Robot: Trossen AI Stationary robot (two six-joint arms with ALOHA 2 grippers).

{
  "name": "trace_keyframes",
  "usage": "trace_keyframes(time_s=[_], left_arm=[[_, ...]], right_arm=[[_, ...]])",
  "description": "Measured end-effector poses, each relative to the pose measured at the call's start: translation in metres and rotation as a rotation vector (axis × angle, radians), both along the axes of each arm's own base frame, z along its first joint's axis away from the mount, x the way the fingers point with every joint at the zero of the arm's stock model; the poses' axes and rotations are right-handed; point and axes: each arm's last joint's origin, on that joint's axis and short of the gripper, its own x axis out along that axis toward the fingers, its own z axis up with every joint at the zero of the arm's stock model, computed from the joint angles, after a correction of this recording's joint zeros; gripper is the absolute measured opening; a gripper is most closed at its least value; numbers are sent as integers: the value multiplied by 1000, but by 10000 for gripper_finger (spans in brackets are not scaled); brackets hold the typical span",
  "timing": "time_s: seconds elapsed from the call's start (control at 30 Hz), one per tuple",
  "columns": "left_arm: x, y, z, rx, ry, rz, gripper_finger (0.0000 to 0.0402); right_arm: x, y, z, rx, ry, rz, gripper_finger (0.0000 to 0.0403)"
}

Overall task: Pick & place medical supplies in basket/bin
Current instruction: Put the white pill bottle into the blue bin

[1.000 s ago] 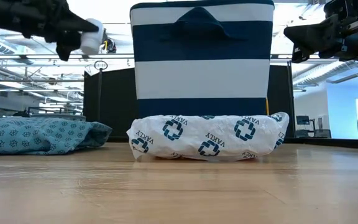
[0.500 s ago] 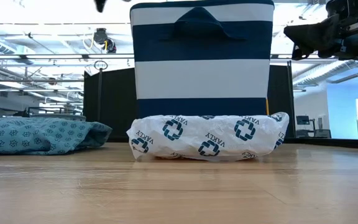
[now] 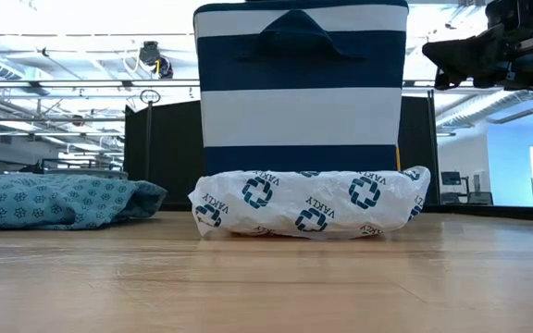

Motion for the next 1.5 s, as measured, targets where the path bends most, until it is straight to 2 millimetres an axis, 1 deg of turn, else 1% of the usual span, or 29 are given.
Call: trace_keyframes(time_s=[0.07,0.13,0.23,0.3,0.5,0.63,0.8,0.87,1.0,1.17,1.27,1.37,1.5], left_arm=[[21,9,-17,-6,47,2,167],[40,17,-41,-24,102,5,167],[61,22,-80,-59,203,-20,172],[71,23,-101,-77,252,-31,172],[90,19,-159,-93,414,-68,167],[98,14,-183,-76,460,-108,172],[106,7,-213,-42,529,-135,167],[108,4,-220,-11,552,-132,167],[111,0,-242,0,614,-153,175],[111,-2,-253,-36,648,-180,169],[111,-2,-256,-51,656,-191,168],[111,-2,-256,-40,653,-181,186],[111,-2,-249,25,652,-138,233]], right_arm=[[0,0,-1,1,6,0,0],[0,0,-1,1,9,0,0],[0,0,-2,3,19,0,0],[0,0,-3,5,31,0,0],[1,0,-4,6,39,0,0],[0,0,-4,6,38,-1,0],[1,0,-4,7,38,-2,0],[1,0,-4,7,38,-2,0],[1,0,-4,5,38,-3,0],[0,0,-4,2,37,-2,0],[0,0,-4,2,37,-1,0],[0,0,-4,2,36,-1,0],[0,0,-4,2,37,0,0]])
